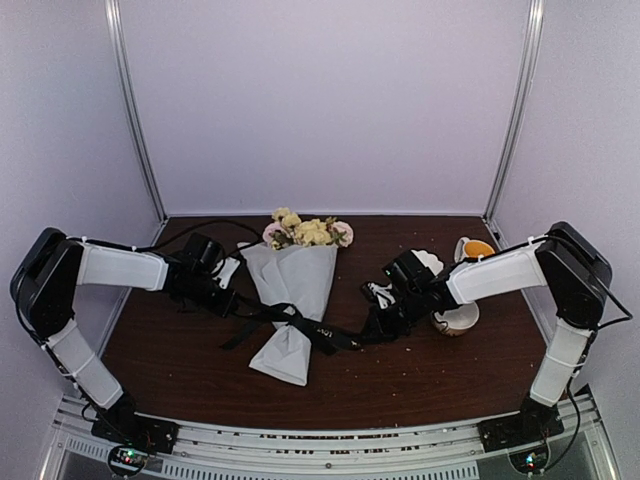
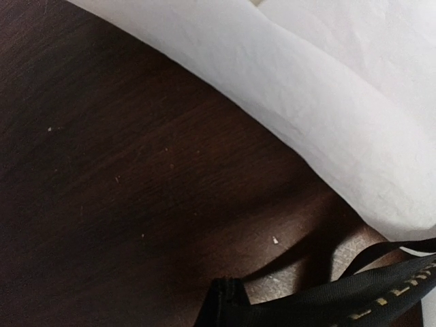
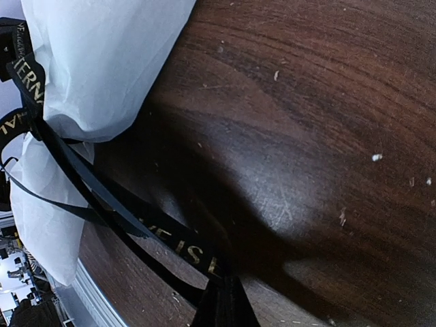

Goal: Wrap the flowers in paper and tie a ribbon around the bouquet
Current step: Tie the half-tied ribbon around the folded bouquet.

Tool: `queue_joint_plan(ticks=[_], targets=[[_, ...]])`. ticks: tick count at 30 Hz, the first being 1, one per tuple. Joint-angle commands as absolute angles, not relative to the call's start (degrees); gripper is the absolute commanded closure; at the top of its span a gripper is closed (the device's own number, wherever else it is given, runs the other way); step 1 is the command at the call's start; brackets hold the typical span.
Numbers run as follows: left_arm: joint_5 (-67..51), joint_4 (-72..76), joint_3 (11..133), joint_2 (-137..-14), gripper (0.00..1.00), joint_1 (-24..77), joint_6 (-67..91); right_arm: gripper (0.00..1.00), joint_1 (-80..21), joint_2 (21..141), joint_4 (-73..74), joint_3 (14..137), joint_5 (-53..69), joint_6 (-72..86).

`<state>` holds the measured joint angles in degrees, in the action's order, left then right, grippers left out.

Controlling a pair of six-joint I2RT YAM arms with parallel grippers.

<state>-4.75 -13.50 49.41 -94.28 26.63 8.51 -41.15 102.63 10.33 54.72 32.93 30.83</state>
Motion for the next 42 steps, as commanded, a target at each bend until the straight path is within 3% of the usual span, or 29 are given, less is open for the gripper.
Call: queue_joint_plan(ticks=[1, 12, 21, 31, 35, 38, 39, 41, 42], targets=[[-4.4, -12.6, 49.4, -91.7, 1.0, 26.2, 7.4, 1.0, -40.9, 101.7, 10.6, 54.0, 33.9, 30.6], [-3.9, -12.3, 50.8, -82.4, 0.96, 33.5, 2.4, 1.0, -40.9, 102.8, 12.5, 59.2, 34.2, 28.4], [-6.4, -14.7, 58.9, -81.2, 0.93, 37.4, -0.5, 1.0, -40.9, 103.2, 12.4, 59.5, 34.8, 28.4], [-5.7, -18.0, 77.5, -100.4, 0.88, 37.5, -3.9, 1.0, -41.2, 104.3, 12.0, 59.8, 35.3, 28.5], [-2.5, -26.5, 89.1, -109.1, 0.74, 37.4, -4.3, 1.0, -41.4, 104.7, 11.9, 59.9, 35.5, 28.6], [-1.3, -33.2, 94.1, -111.8, 0.57, 36.7, -3.8, 1.0, -41.6, 104.5, 11.8, 59.7, 35.6, 28.7], [-2.0, -34.2, 94.5, -111.5, 0.49, 36.0, -3.3, 1.0, -41.6, 104.5, 11.8, 59.7, 35.5, 28.7], [-6.7, -35.3, 94.1, -109.8, 0.16, 33.9, -2.9, 1.0, -41.6, 104.4, 11.8, 59.6, 35.4, 28.6], [-9.7, -35.7, 93.9, -109.0, 0.05, 32.6, -2.9, 1.0, -41.7, 104.4, 11.7, 59.7, 35.5, 28.6]])
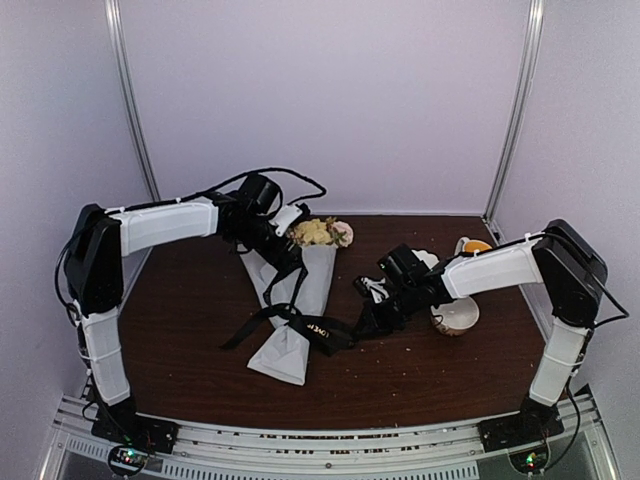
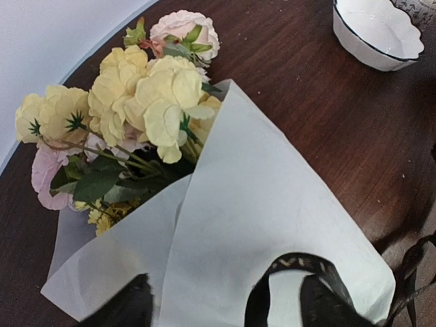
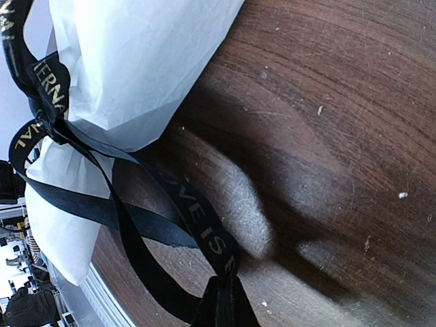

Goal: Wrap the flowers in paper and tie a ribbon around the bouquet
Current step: Tie the half-tied ribbon around the folded bouquet.

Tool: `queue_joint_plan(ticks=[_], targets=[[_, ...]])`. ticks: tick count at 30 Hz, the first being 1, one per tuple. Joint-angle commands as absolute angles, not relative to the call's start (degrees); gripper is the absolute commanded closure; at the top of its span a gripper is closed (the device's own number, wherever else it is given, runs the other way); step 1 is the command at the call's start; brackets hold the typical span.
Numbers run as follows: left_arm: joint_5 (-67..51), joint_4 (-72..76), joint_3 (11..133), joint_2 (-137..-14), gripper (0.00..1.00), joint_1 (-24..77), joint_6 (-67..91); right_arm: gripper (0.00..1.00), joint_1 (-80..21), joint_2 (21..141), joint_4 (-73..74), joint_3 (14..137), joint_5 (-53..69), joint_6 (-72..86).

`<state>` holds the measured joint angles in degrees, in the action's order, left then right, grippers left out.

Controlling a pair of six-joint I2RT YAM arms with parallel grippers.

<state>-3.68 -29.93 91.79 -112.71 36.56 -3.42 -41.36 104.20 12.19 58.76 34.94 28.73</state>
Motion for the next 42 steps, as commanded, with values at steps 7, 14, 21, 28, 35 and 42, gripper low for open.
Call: queue_joint_plan(ticks=[7, 14, 21, 28, 35, 42], targets=[[-14.3, -38.8, 93.2, -105.8, 0.02, 27.0, -3.5, 1.0, -41.8, 104.6, 11.4, 60.0, 35.6, 28.4], [-14.6, -32.4, 78.7, -96.0, 0.02, 26.7, 0.6, 1.0, -41.9, 105.3, 11.6, 60.7, 36.2, 27.8], [-10.2, -30.3, 58.5, -86.2, 0.31, 26.5, 10.0, 1.0, -41.9, 105.4, 11.1, 61.1, 36.4, 27.6], [-9.3, -28.8, 45.9, -84.9, 0.27, 28.8, 11.6, 1.0, -41.9, 106.4, 11.2, 62.6, 37.1, 27.3], [-3.3, -32.3, 49.3, -95.6, 0.22, 32.9, 12.9, 1.0, -41.9, 106.8, 10.7, 62.9, 37.5, 27.6], [-5.3, -35.8, 49.4, -95.5, 1.0, 36.7, 14.4, 1.0, -41.9, 106.5, 11.1, 62.9, 37.3, 27.3]])
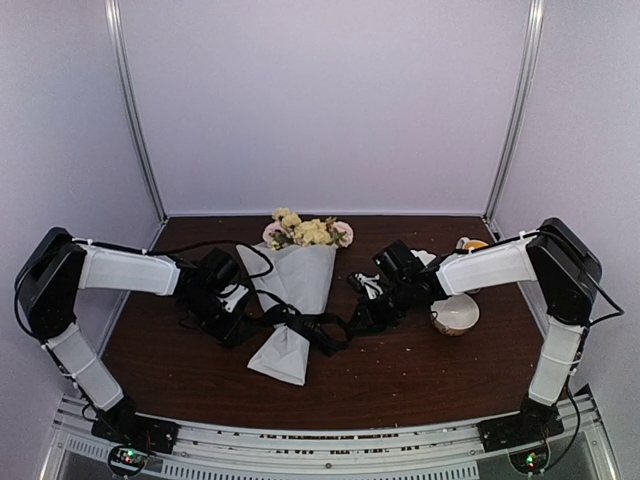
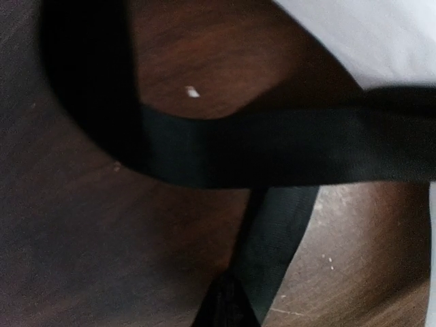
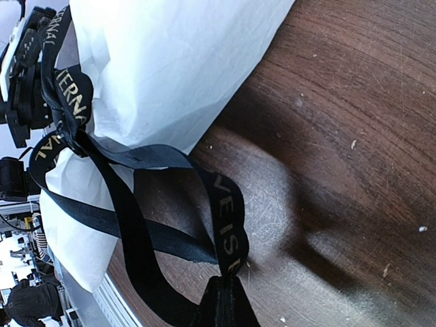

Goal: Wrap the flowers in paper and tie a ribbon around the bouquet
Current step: Tie the half-tied ribbon around the folded bouquet.

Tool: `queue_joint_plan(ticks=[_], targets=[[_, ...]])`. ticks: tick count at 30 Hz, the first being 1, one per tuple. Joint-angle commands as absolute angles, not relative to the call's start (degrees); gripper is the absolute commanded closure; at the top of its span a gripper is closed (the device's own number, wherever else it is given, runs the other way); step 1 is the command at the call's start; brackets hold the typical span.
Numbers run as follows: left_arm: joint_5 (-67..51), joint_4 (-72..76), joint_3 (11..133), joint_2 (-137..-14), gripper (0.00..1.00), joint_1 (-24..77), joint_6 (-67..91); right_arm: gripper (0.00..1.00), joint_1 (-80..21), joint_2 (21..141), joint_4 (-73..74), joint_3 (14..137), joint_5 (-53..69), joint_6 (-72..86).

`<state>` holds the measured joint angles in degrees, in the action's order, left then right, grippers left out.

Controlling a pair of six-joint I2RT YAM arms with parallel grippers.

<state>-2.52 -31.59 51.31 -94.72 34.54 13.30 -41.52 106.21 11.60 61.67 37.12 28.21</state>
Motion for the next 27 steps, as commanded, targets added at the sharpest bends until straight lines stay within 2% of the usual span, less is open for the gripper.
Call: queue_joint_plan(ticks=[1, 11, 15, 19, 23, 27], targets=[[-6.0, -35.7, 49.0, -94.5, 1.0, 37.4, 14.5, 1.0, -41.9, 106.5, 11.0, 63.1, 37.5, 27.3], [-9.4, -39.2, 45.4, -83.9, 1.0, 43.5, 17.8, 1.0, -41.7, 106.1, 11.0, 63.9, 37.4, 27.2], [-15.7, -40.3, 45.3, -81.0, 1.0, 49.3, 17.5, 1.0, -41.7, 105.9, 12.0, 64.5, 37.4, 26.5], [-9.5, -39.5, 46.3, -76.7, 0.99, 48.2, 18.4, 1.0, -41.7, 105.6, 12.3, 64.6, 37.1, 26.3], [-9.8, -31.1, 48.2, -75.9, 0.55, 35.3, 18.7, 1.0, -41.7, 106.3, 12.2, 65.2, 37.2, 26.4], [-8.5, -20.5, 50.4, -82.0, 0.35, 27.4, 18.4, 1.0, -41.8, 106.3, 11.7, 65.5, 37.2, 26.9]])
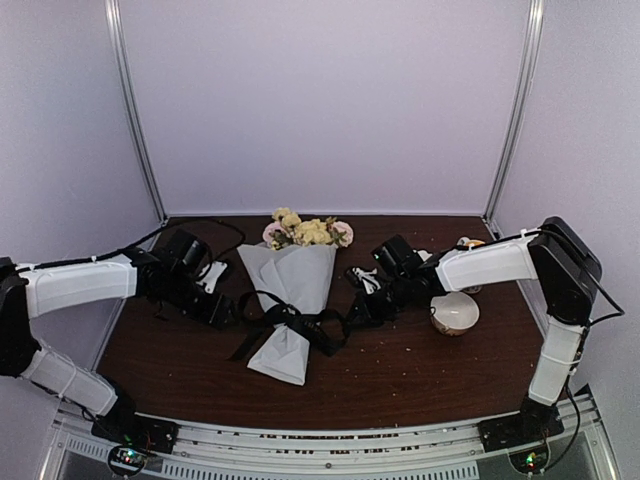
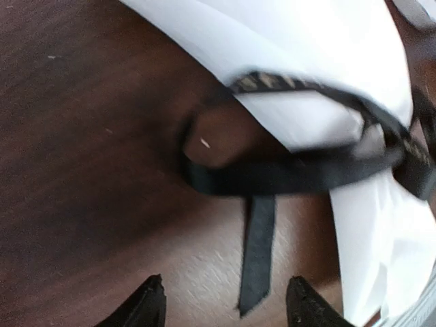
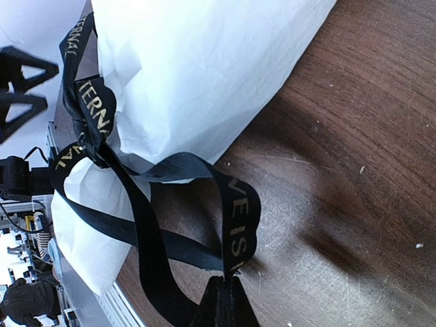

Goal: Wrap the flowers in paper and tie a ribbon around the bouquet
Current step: Tie the half-tied ribbon around the folded bouquet.

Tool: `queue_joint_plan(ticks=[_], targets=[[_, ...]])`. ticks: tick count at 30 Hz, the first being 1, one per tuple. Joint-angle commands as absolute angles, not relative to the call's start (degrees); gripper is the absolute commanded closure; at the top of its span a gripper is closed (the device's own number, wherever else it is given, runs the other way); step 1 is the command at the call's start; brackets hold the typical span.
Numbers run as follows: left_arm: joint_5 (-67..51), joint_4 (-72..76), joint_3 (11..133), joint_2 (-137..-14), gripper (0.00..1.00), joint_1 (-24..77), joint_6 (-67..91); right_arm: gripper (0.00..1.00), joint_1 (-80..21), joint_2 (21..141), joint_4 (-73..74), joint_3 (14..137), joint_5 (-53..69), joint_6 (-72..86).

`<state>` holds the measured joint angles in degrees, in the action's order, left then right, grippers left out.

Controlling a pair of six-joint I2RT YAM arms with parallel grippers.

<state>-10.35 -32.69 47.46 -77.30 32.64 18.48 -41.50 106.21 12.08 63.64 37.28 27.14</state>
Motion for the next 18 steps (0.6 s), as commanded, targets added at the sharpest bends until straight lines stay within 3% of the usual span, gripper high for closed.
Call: queue_joint_plan(ticks=[1, 5, 9, 10, 13, 18], targets=[[-8.4, -19.4, 51.6, -84.3, 0.31, 27.1, 16.9, 1.0, -41.7, 106.3, 11.7, 65.5, 37.1, 26.9], [-9.8, -19.4, 57.3, -93.5, 0.23, 27.0, 12.3, 1.0, -41.7, 106.4, 11.7, 65.6, 36.8, 27.0], [-7.0, -20.1, 60.5, -100.3, 0.24, 27.0, 10.9, 1.0, -41.8, 106.5, 10.6, 65.0, 37.3, 27.7], [-4.8, -20.5, 61.1, -101.4, 0.28, 27.0, 11.1, 1.0, -41.9, 106.5, 10.1, 64.6, 37.7, 27.9], [-0.2, -19.9, 62.7, -102.8, 0.59, 27.0, 11.8, 1.0, -42.4, 105.8, 8.9, 62.6, 38.5, 28.3], [-1.0, -15.7, 62.4, -103.1, 1.0, 27.0, 12.2, 1.0, -43.8, 105.2, 9.1, 59.4, 39.4, 27.0]])
